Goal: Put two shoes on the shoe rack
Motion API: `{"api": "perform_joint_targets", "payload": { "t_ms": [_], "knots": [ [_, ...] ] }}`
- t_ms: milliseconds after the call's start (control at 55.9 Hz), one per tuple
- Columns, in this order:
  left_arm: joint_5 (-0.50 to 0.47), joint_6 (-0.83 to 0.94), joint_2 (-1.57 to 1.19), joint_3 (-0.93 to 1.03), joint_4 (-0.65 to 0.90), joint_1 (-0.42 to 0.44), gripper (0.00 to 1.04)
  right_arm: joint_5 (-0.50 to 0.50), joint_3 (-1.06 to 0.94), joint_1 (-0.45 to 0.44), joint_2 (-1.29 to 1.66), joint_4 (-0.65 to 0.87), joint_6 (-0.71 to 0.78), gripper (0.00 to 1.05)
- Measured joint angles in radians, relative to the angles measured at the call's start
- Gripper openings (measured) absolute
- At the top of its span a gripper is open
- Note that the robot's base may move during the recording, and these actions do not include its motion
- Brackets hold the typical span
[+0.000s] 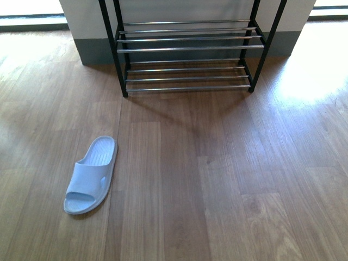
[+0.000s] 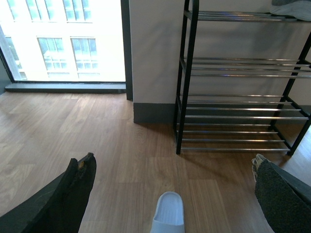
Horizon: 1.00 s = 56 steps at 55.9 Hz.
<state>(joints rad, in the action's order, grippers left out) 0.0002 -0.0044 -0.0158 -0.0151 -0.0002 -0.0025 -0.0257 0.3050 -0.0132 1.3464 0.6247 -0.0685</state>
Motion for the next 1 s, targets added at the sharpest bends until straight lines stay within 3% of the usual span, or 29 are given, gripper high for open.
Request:
{"api": "perform_joint_targets", "payload": {
  "t_ms": [107,161,232,286,429,537,644,751,894,1001],
  "knots": [
    [-0.039,-0.012,-0.013,-0.005,-0.021,-0.012,0.95,0.000,0.000,0.000,0.000,0.000,0.000,0.02],
    [-0.213,-0.051,-0.072,-0.034,-0.084,-0.064,0.95,0.000,0.000,0.000,0.000,0.000,0.000,0.02],
    [-0.295,-0.056,-0.201,-0.055,-0.056,-0.058,0.95,0.000,0.000,0.000,0.000,0.000,0.000,0.02],
    [-0.269,-0.044,-0.299,-0.066,-0.004,-0.029,0.95,0.000,0.000,0.000,0.000,0.000,0.000,0.02],
    [-0.082,0.094,-0.721,-0.123,0.296,0.086,0.95,0.000,0.000,0.000,0.000,0.000,0.000,0.02],
    [-0.004,0.253,-1.045,-0.202,0.488,0.115,0.95,0.000,0.000,0.000,0.000,0.000,0.000,0.02],
    [0.028,0.422,-1.367,-0.311,0.580,0.122,0.95,0.000,0.000,0.000,0.000,0.000,0.000,0.02],
    [0.040,0.618,-1.657,-0.423,0.578,0.123,0.95,0.000,0.000,0.000,0.000,0.000,0.000,0.02],
    [0.053,1.050,-2.108,-0.677,0.477,0.108,0.95,0.000,0.000,0.000,0.000,0.000,0.000,0.02],
    [0.035,1.273,-2.315,-0.837,0.424,0.091,0.95,0.000,0.000,0.000,0.000,0.000,0.000,0.02]
  ]
}}
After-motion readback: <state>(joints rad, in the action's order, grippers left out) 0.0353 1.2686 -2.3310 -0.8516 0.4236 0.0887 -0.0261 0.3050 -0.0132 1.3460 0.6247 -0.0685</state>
